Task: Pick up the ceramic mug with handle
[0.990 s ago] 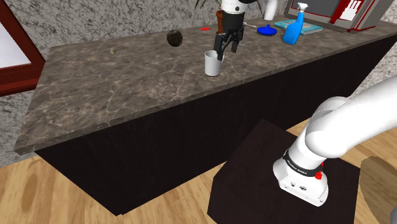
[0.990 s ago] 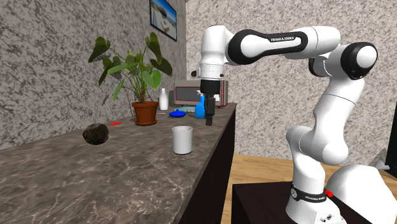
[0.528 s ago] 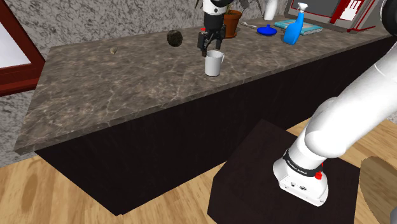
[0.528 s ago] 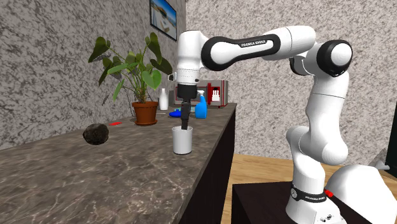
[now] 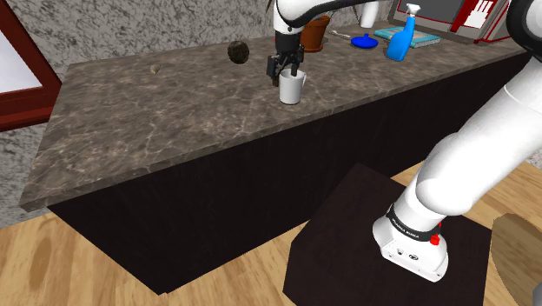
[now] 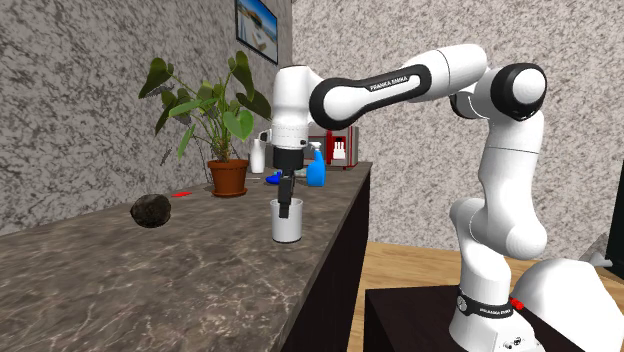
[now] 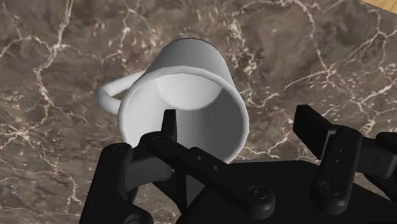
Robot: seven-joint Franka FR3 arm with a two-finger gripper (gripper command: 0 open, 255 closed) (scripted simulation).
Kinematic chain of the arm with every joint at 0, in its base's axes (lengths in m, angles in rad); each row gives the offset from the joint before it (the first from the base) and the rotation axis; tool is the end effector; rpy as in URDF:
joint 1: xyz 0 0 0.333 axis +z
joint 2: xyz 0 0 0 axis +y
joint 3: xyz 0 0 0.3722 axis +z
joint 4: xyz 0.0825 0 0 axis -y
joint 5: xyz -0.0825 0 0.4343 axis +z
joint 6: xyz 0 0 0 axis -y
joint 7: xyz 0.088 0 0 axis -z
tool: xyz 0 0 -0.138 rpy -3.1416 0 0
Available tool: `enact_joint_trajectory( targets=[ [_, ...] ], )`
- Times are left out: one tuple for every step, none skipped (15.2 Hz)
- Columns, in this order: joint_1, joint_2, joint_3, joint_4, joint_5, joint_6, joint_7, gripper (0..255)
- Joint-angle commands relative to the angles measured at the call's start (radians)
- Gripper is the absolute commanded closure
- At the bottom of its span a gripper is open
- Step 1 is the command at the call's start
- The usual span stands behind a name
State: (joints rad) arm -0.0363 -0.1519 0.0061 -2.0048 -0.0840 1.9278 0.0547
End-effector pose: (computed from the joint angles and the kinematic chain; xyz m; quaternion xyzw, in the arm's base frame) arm 0.5630 -0.0251 0.5410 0.9981 -0.0292 0.0379 0.0399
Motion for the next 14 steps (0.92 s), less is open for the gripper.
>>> enact_joint_trajectory(
  targets=[
    [0.0,0.005,0.0,-0.01,-0.001,0.016,0.002,0],
    [0.0,0.005,0.0,-0.01,-0.001,0.016,0.002,0],
    [0.0,0.006,0.0,-0.009,-0.001,0.015,0.002,255],
    [0.0,0.006,0.0,-0.008,-0.001,0.015,0.002,255],
    [0.0,0.006,0.0,-0.008,-0.001,0.015,0.002,255],
    [0.0,0.006,0.0,-0.008,-0.001,0.015,0.002,255],
    [0.0,0.006,0.0,-0.008,-0.001,0.015,0.002,255],
    [0.0,0.006,0.0,-0.008,-0.001,0.015,0.002,255],
    [0.0,0.006,0.0,-0.008,-0.001,0.015,0.002,255],
    [0.0,0.006,0.0,-0.008,-0.001,0.015,0.002,255],
    [0.0,0.006,0.0,-0.008,-0.001,0.015,0.002,255],
    [0.0,0.005,0.0,-0.01,-0.001,0.016,0.002,255],
    [0.0,0.004,0.0,0.002,0.0,0.003,0.001,255],
    [0.0,0.002,0.0,0.014,0.0,-0.011,0.0,255]
  ],
)
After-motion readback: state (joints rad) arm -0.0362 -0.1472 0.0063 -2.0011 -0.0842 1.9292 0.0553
